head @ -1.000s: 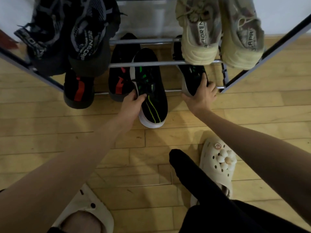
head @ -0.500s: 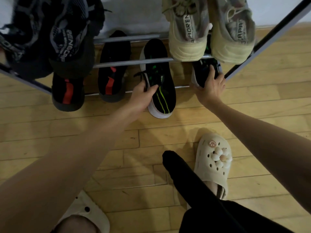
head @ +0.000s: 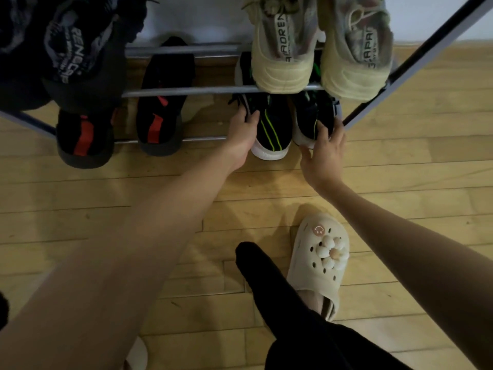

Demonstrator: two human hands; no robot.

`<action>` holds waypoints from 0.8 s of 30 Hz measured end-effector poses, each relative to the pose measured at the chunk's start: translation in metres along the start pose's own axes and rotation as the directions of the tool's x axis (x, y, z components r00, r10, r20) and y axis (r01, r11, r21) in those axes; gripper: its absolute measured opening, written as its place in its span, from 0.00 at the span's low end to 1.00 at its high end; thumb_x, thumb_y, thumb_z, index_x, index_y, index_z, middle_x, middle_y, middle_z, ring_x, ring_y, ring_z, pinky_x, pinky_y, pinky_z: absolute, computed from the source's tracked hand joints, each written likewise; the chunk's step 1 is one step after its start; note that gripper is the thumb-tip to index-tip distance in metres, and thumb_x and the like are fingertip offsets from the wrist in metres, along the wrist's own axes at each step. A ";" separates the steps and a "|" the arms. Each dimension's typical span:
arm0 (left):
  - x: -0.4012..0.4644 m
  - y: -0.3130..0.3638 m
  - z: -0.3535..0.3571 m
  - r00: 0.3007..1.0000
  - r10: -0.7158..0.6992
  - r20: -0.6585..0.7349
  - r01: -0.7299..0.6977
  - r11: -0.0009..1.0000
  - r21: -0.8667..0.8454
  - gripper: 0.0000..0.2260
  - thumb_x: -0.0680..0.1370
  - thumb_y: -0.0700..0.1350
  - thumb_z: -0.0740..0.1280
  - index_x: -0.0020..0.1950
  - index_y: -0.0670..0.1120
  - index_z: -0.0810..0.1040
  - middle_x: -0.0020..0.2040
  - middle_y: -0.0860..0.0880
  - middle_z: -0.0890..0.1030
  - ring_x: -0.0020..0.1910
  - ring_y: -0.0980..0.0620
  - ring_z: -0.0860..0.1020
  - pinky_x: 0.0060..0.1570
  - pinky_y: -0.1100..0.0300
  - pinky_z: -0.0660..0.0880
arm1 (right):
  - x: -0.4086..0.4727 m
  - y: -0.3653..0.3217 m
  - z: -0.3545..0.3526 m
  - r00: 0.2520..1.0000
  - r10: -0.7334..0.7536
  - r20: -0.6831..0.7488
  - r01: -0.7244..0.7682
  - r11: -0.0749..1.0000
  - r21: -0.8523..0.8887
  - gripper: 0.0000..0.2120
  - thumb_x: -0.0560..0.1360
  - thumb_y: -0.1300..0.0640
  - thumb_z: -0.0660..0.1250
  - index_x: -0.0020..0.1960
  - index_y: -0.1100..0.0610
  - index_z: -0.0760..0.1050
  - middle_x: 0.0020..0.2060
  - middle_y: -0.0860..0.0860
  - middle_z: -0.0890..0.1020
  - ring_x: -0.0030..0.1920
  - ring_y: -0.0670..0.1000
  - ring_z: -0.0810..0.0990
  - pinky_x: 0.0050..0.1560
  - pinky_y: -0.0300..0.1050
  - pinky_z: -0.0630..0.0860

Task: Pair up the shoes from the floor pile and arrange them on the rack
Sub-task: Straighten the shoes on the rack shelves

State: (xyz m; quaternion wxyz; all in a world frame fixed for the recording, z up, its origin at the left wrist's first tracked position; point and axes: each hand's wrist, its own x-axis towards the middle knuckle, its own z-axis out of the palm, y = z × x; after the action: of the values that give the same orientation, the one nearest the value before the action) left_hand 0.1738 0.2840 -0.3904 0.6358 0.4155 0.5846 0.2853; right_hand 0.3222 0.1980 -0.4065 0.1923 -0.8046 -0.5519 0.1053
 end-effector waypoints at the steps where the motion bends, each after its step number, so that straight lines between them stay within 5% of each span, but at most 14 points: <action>1: 0.001 -0.001 0.002 1.000 0.010 -0.004 -0.010 1.000 -0.010 0.20 0.83 0.43 0.56 0.75 0.45 0.63 0.71 0.45 0.71 0.69 0.48 0.70 0.71 0.50 0.65 | 0.000 0.001 0.000 1.000 0.002 0.002 -0.002 1.000 -0.006 0.27 0.75 0.63 0.63 0.73 0.63 0.62 0.74 0.65 0.56 0.73 0.64 0.57 0.73 0.54 0.57; 8: 0.018 0.009 0.006 1.000 0.006 0.023 -0.004 0.996 -0.087 0.23 0.83 0.47 0.58 0.77 0.47 0.59 0.74 0.46 0.67 0.72 0.47 0.67 0.72 0.48 0.64 | 0.001 0.003 0.001 1.000 -0.008 0.025 0.009 0.999 -0.037 0.27 0.76 0.62 0.63 0.74 0.63 0.60 0.74 0.65 0.56 0.74 0.64 0.57 0.74 0.54 0.56; 11: 0.021 0.009 0.004 0.998 0.057 -0.034 -0.050 0.983 0.175 0.25 0.83 0.53 0.55 0.78 0.48 0.56 0.75 0.45 0.65 0.73 0.46 0.65 0.71 0.49 0.64 | 0.001 0.000 0.001 1.000 0.007 0.026 -0.006 0.999 -0.045 0.27 0.77 0.62 0.62 0.74 0.63 0.60 0.74 0.66 0.55 0.74 0.64 0.56 0.74 0.54 0.56; 15: 0.006 -0.014 -0.005 0.958 0.277 0.073 -0.274 0.815 0.511 0.23 0.84 0.52 0.53 0.78 0.46 0.58 0.75 0.43 0.66 0.73 0.47 0.66 0.69 0.57 0.64 | 0.000 -0.001 0.000 0.999 0.031 0.044 -0.028 0.998 -0.065 0.27 0.78 0.61 0.62 0.74 0.62 0.59 0.75 0.65 0.54 0.74 0.64 0.56 0.74 0.54 0.56; 19: -0.013 -0.030 -0.023 0.918 0.354 0.178 -0.387 0.701 0.599 0.24 0.83 0.49 0.57 0.78 0.47 0.56 0.72 0.43 0.68 0.67 0.47 0.72 0.64 0.56 0.70 | -0.003 -0.006 -0.003 0.996 0.052 0.079 -0.046 0.996 -0.075 0.29 0.77 0.62 0.63 0.75 0.61 0.56 0.76 0.65 0.51 0.76 0.63 0.53 0.74 0.54 0.56; 24: -0.042 -0.023 -0.045 0.904 0.356 0.236 -0.418 0.623 0.661 0.27 0.80 0.42 0.63 0.78 0.47 0.58 0.74 0.45 0.66 0.72 0.48 0.65 0.67 0.61 0.62 | -0.017 -0.037 -0.014 0.994 0.105 0.035 -0.099 0.982 -0.158 0.34 0.68 0.68 0.63 0.73 0.62 0.58 0.73 0.64 0.56 0.72 0.64 0.57 0.71 0.55 0.58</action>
State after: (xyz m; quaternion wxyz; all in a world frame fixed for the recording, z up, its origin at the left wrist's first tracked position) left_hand 0.1204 0.2463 -0.3874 0.3779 0.7512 0.5182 0.1559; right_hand 0.2902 0.1913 -0.3791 0.1109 -0.8420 -0.5205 0.0889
